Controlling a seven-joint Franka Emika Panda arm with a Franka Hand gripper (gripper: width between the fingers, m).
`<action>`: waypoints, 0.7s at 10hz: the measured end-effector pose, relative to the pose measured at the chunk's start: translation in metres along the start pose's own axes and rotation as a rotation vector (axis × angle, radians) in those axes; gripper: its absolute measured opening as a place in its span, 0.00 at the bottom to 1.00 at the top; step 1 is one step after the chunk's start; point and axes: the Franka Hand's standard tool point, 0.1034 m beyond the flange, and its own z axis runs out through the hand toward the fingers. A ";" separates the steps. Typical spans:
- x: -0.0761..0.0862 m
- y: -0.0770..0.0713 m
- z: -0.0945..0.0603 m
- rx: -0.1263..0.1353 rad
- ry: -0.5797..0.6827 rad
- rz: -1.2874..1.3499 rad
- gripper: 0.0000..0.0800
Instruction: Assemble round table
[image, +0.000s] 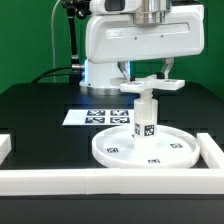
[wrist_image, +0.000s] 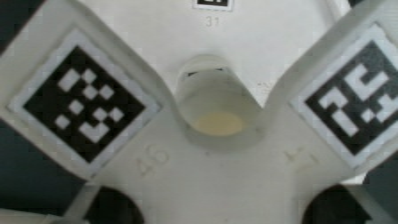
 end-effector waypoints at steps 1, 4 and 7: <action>0.000 -0.001 0.000 -0.001 0.005 -0.002 0.56; -0.007 0.000 0.000 -0.008 0.037 0.023 0.56; -0.019 0.000 -0.004 -0.002 0.030 0.080 0.56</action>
Offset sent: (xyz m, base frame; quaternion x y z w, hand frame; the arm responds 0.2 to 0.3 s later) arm -0.0210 -0.0050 -0.0020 -0.0186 0.0168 0.0381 0.9990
